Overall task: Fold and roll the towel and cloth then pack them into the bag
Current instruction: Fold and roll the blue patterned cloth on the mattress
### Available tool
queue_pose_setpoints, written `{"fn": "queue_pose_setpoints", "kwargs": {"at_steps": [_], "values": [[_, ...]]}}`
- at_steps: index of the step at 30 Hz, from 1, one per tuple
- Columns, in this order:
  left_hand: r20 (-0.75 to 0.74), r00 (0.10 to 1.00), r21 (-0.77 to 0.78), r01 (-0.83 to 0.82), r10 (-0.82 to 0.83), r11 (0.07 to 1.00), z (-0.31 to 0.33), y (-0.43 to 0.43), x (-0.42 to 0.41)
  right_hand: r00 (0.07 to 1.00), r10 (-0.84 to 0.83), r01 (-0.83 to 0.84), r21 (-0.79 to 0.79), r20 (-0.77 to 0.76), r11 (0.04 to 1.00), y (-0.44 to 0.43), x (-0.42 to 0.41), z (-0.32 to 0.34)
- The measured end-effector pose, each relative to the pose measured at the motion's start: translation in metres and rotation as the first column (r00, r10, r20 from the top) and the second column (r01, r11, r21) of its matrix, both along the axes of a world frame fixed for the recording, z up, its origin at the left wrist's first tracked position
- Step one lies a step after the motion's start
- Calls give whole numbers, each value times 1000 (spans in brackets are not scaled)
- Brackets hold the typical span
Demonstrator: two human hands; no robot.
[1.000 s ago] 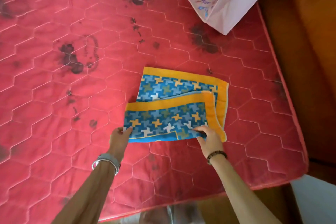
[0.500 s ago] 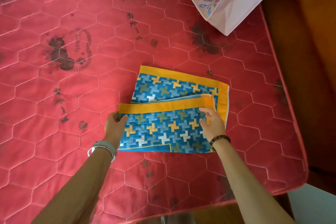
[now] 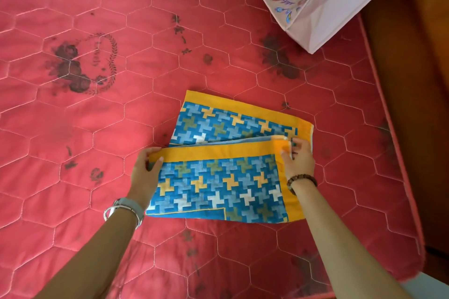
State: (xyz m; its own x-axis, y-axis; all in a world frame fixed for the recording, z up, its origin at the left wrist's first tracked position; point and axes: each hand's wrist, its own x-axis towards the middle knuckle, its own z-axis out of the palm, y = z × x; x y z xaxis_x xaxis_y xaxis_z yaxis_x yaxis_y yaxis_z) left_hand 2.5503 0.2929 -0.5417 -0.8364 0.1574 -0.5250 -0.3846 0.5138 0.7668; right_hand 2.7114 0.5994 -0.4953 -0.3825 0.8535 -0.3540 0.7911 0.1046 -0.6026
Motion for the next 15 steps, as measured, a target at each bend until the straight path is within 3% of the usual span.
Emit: {"fn": "queue_pose_setpoints", "kwargs": {"at_steps": [4,7,11,15], "values": [[4,995,-53,-101,102,993,0,5,-2,999,40,-40,62,5,997,6,-2,3],[31,985,-59,-165,167,985,3,5,-5,998,43,-43,-11,43,999,10,-9,5],[179,976,7,-131,128,991,3,-4,-4,999,17,-16,-58,30,998,7,-11,2],[212,972,47,-119,107,992,9,-11,4,995,61,-57,-56,76,997,3,-5,1]]}}
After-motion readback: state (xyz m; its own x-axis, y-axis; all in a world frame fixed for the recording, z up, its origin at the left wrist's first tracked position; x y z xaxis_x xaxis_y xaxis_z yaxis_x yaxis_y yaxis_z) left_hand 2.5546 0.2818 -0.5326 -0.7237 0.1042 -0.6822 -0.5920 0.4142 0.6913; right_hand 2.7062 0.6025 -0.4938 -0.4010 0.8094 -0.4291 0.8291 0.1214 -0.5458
